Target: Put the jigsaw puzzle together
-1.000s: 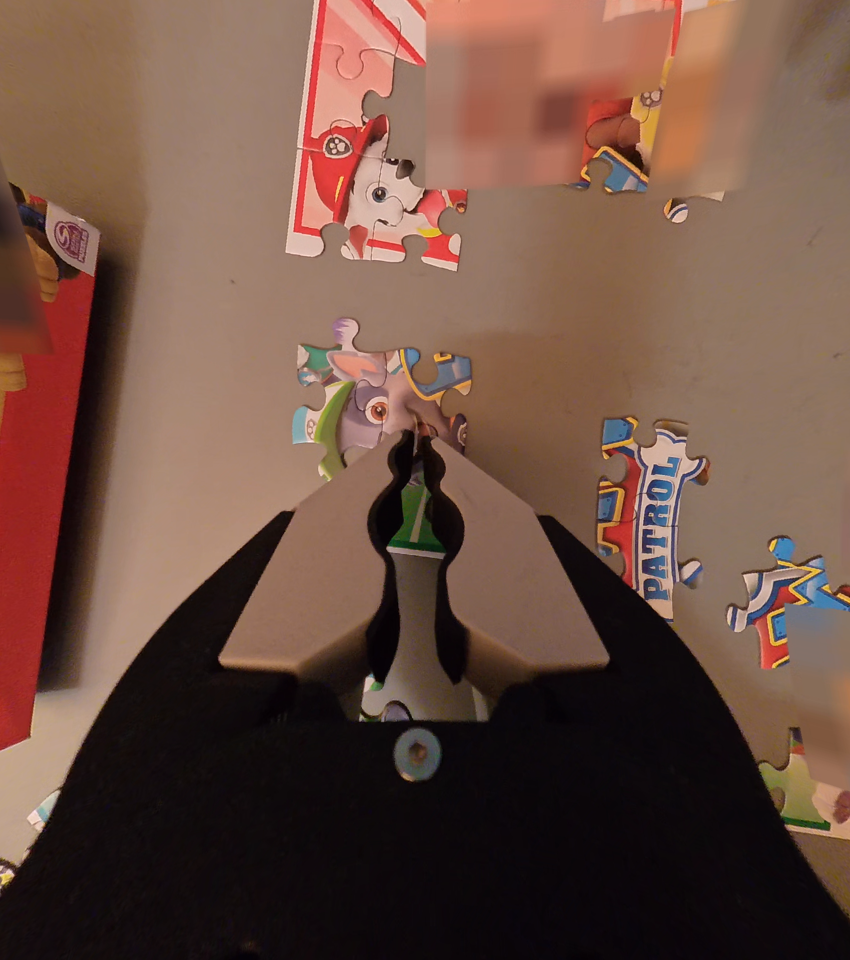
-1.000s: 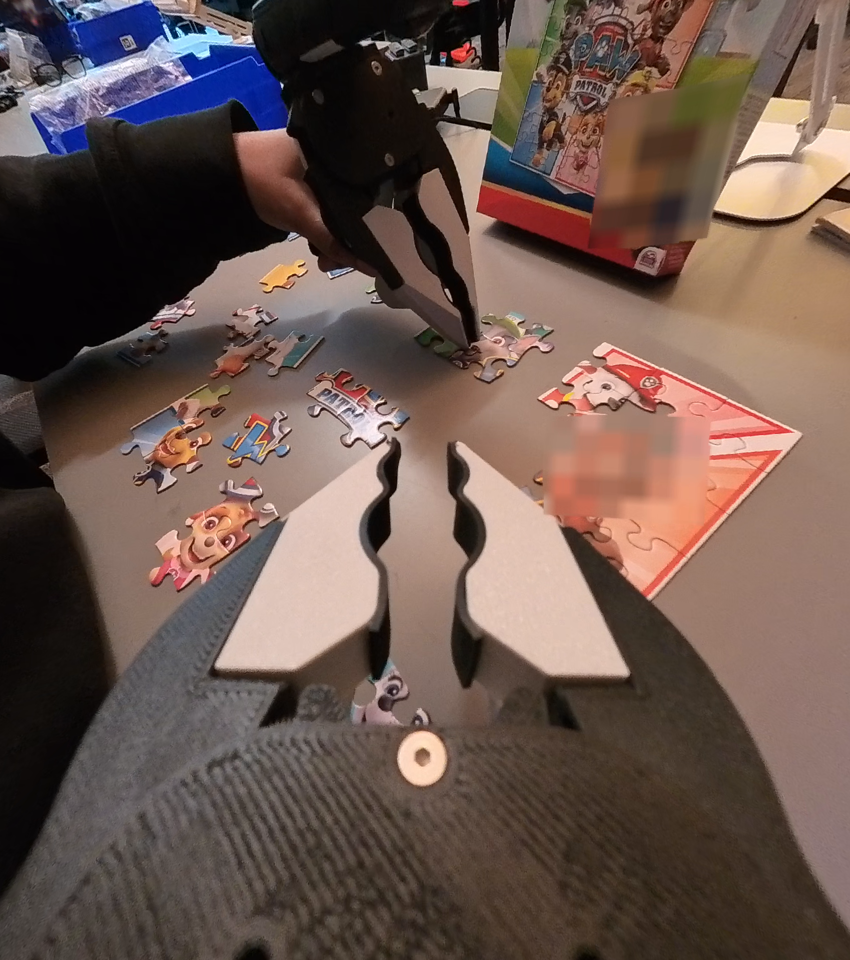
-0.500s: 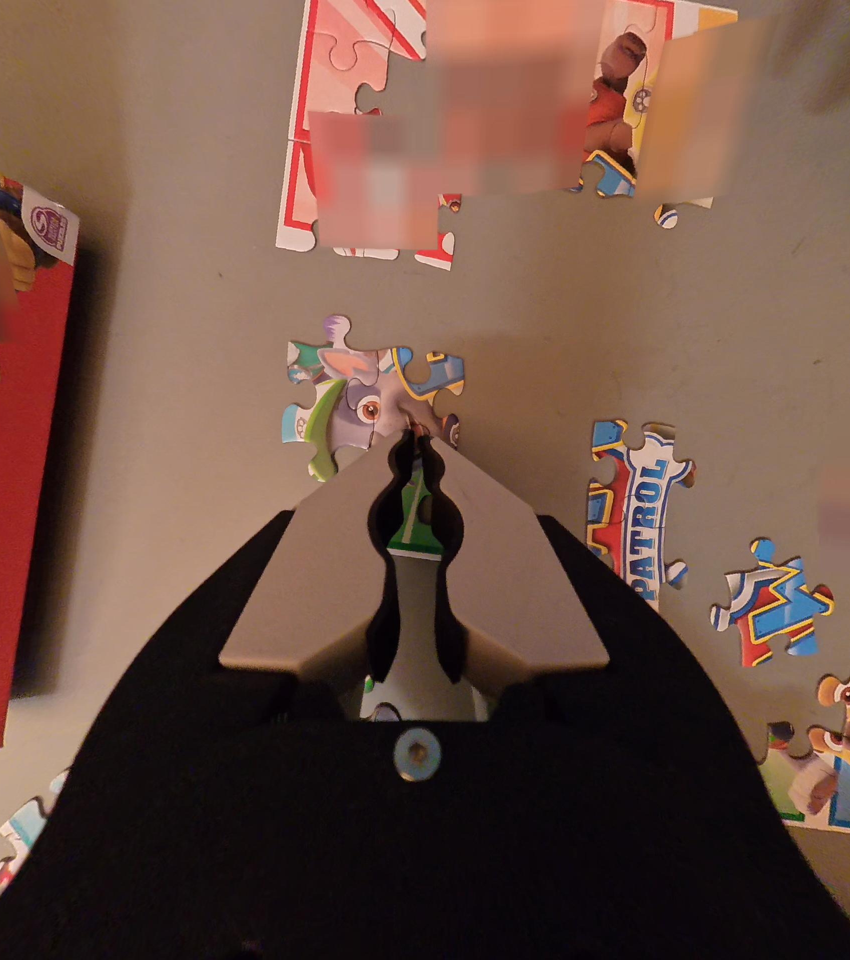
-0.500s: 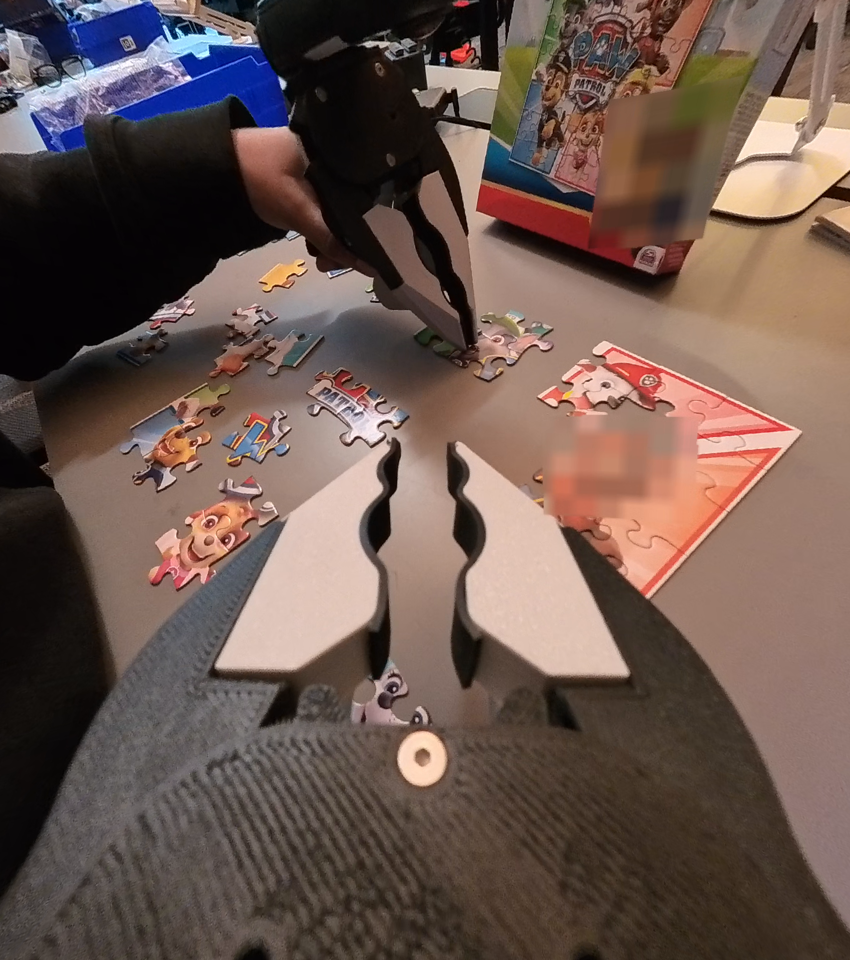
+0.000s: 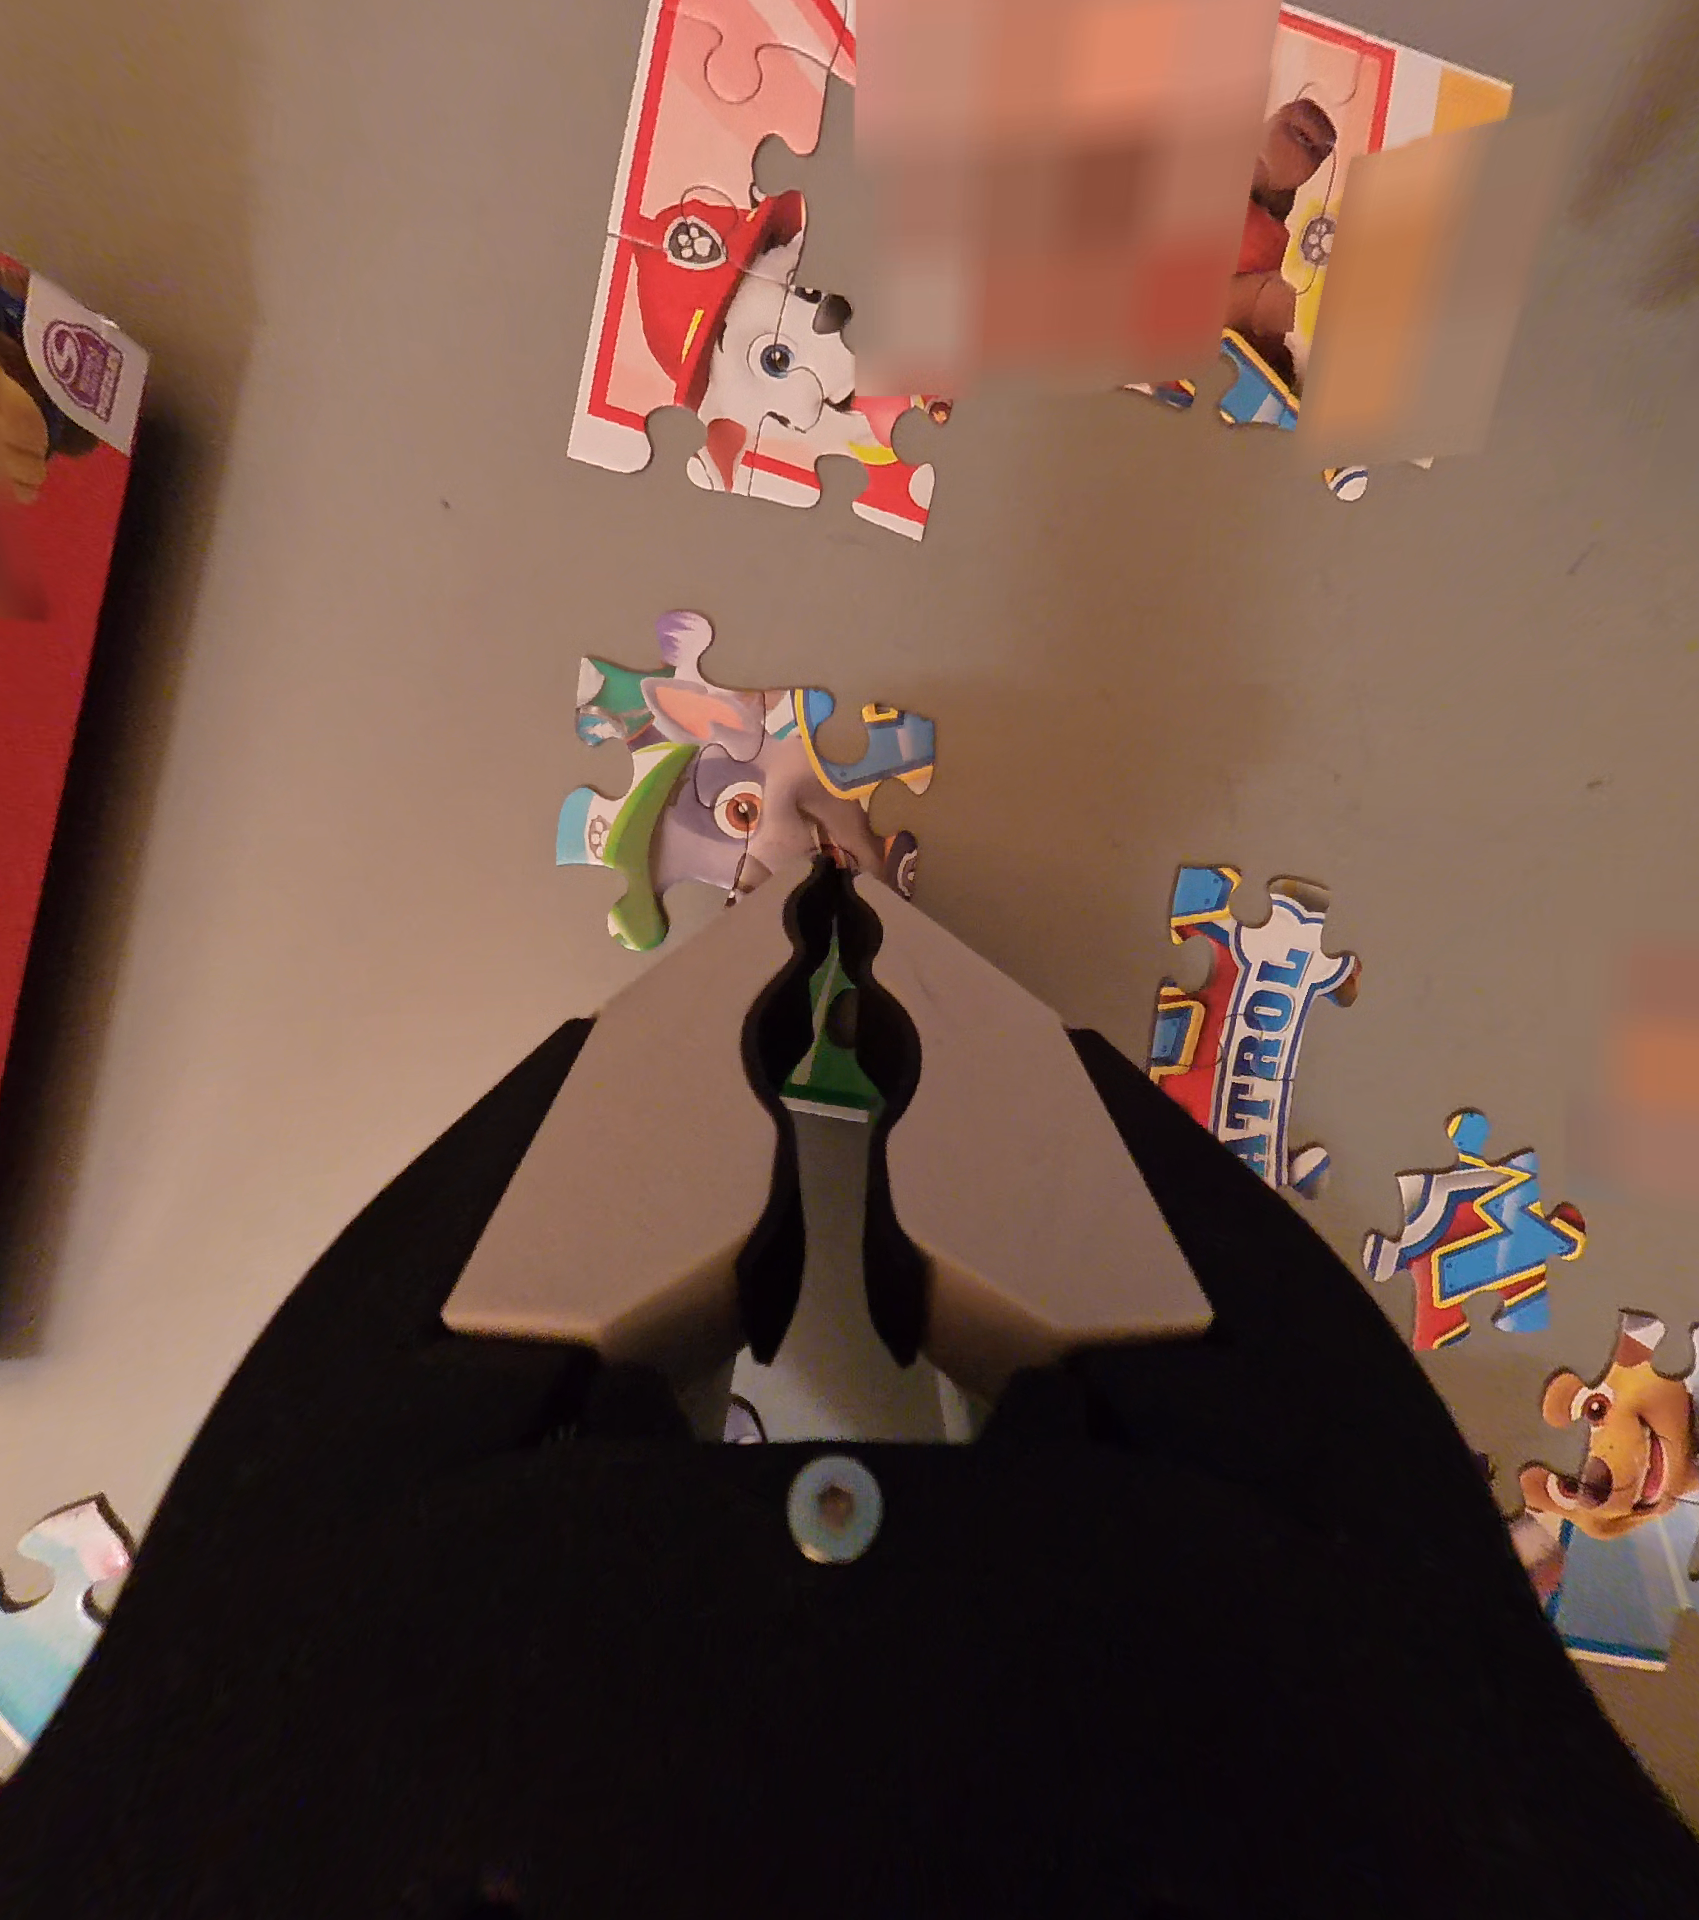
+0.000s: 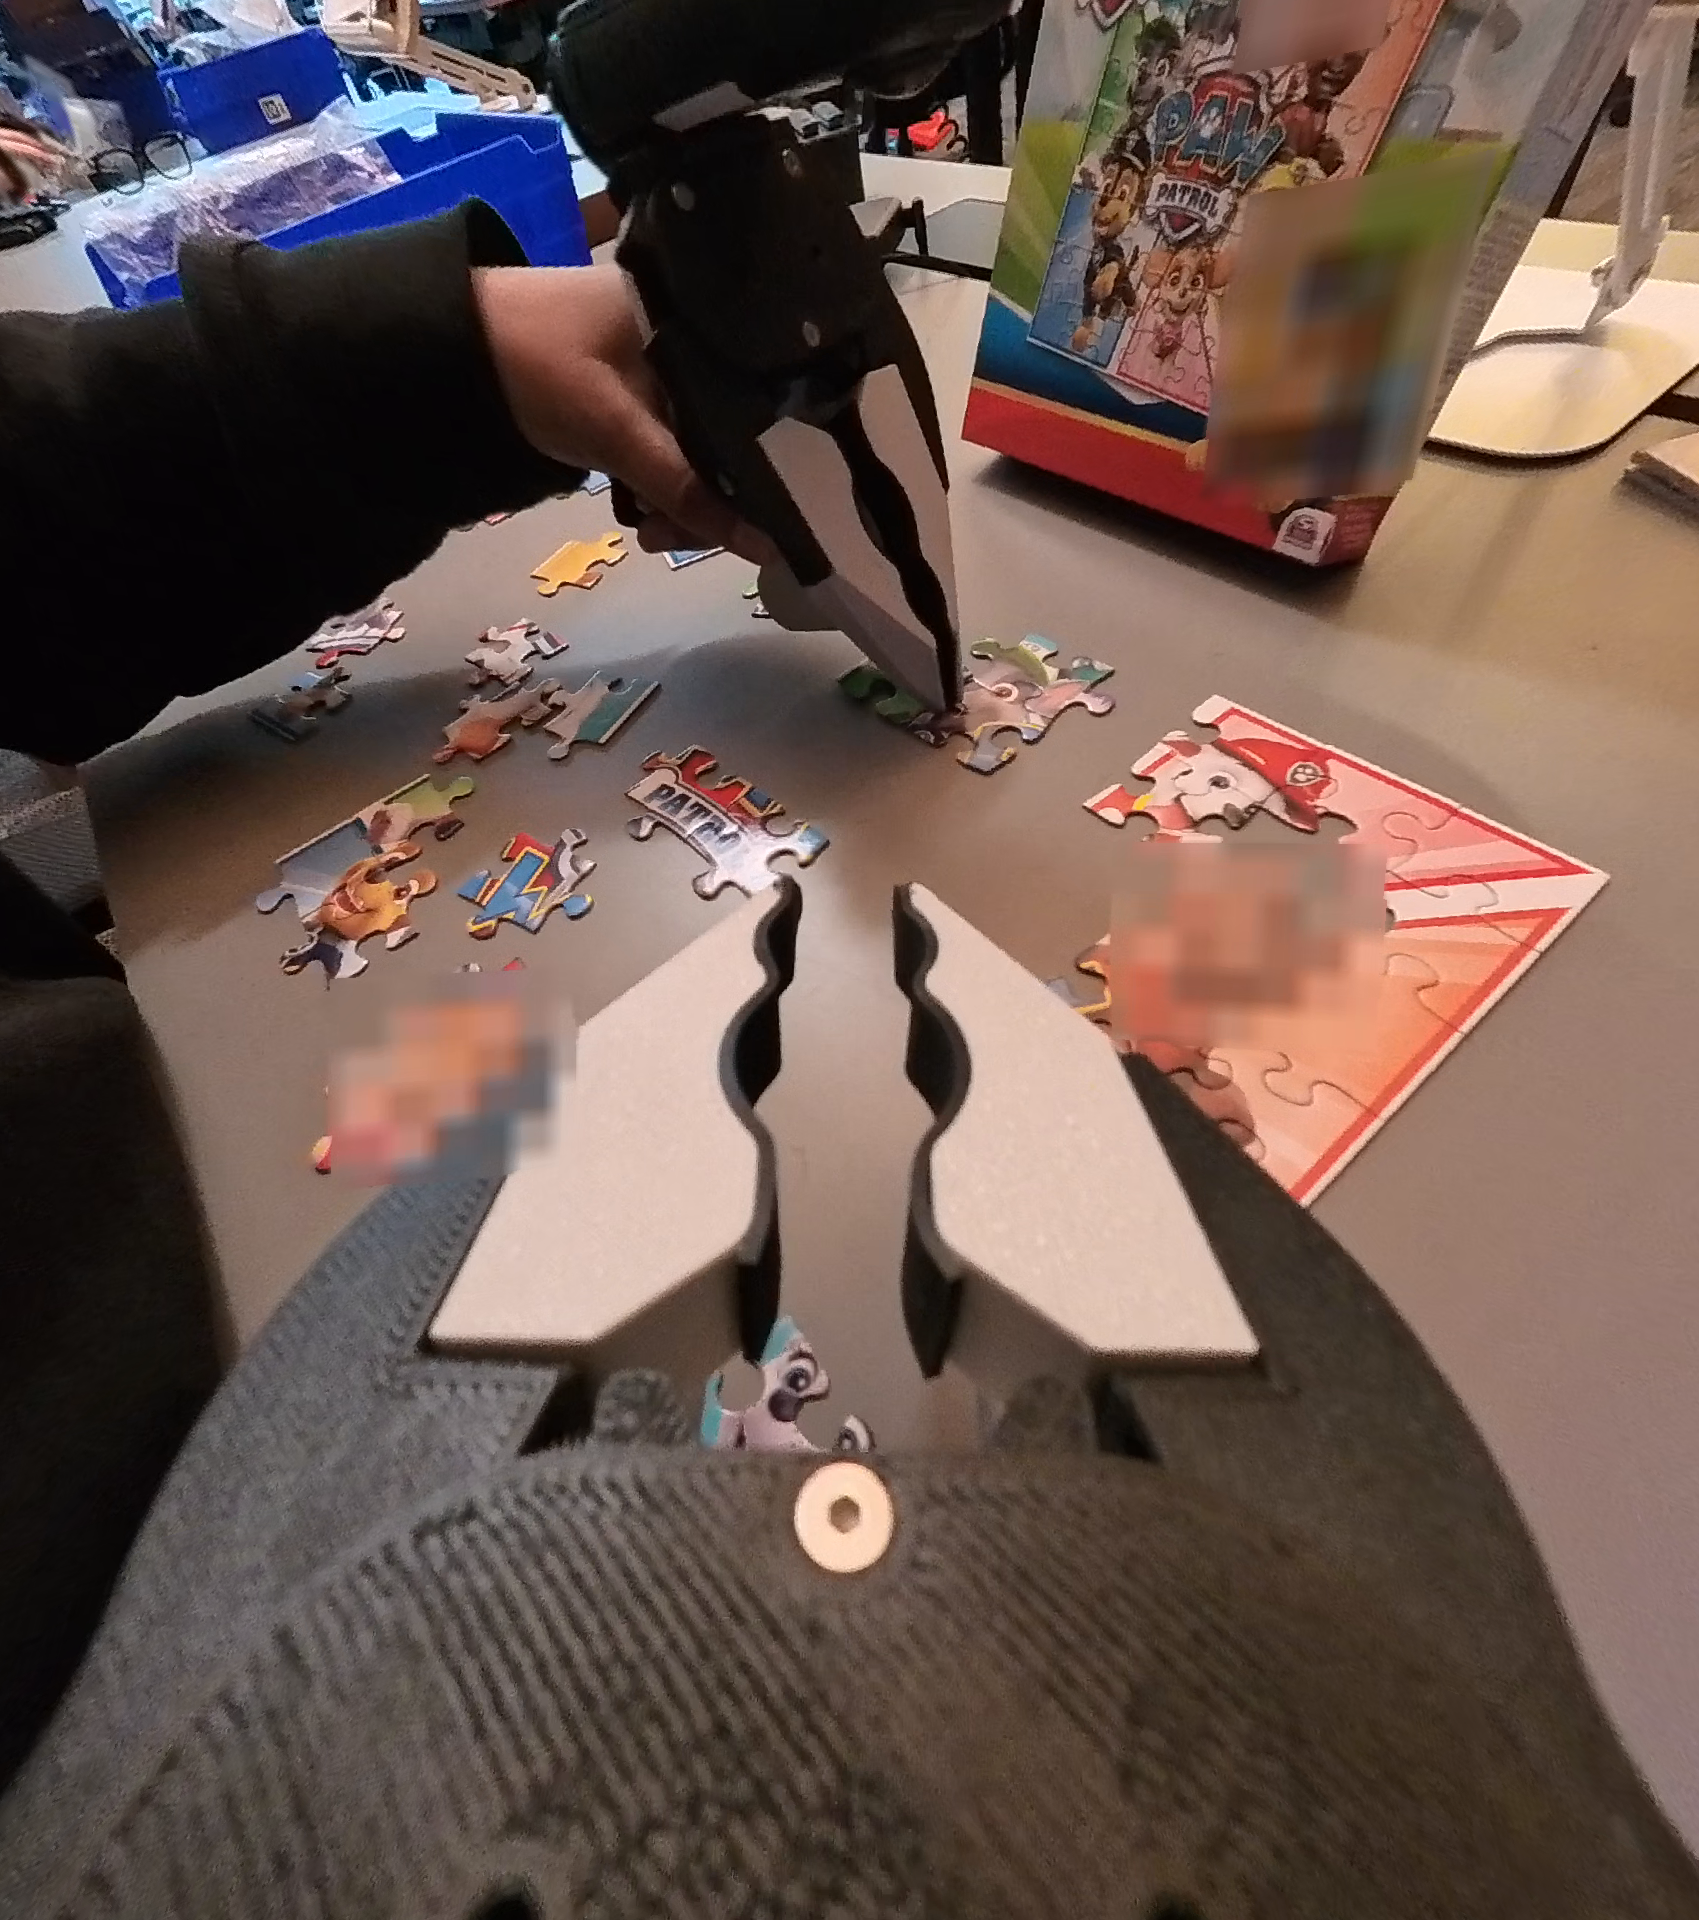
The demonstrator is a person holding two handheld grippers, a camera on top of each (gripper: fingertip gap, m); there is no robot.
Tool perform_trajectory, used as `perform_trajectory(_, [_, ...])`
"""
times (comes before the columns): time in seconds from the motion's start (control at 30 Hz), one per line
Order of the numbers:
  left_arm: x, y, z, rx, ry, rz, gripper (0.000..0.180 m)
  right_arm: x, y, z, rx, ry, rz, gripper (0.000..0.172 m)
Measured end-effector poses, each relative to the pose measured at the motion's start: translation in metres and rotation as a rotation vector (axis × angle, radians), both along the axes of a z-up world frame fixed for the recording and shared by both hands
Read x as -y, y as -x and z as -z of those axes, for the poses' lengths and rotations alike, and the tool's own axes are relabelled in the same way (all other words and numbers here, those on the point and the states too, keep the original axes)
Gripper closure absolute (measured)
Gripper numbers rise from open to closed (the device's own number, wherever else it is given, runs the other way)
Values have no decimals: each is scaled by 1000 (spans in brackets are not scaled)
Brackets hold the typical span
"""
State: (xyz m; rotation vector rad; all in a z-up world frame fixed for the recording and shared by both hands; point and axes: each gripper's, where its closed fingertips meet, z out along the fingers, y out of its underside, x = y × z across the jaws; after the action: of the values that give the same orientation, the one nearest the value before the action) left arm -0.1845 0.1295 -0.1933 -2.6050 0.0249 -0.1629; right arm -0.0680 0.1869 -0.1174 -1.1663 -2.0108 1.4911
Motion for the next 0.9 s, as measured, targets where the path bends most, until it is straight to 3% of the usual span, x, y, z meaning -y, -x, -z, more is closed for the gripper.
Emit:
perform_trajectory(0.23, [9,12,-8,6,-46,-95,180,-5,-5,-2,-6,4,18,155])
perform_trajectory(0.67, [22,-8,1,9,24,-33,180,-2,-6,-3,-10,9,8,156])
perform_trajectory(0.9, [3,2,-16,-7,-104,-99,180,12,14,-18,-43,0,-45,155])
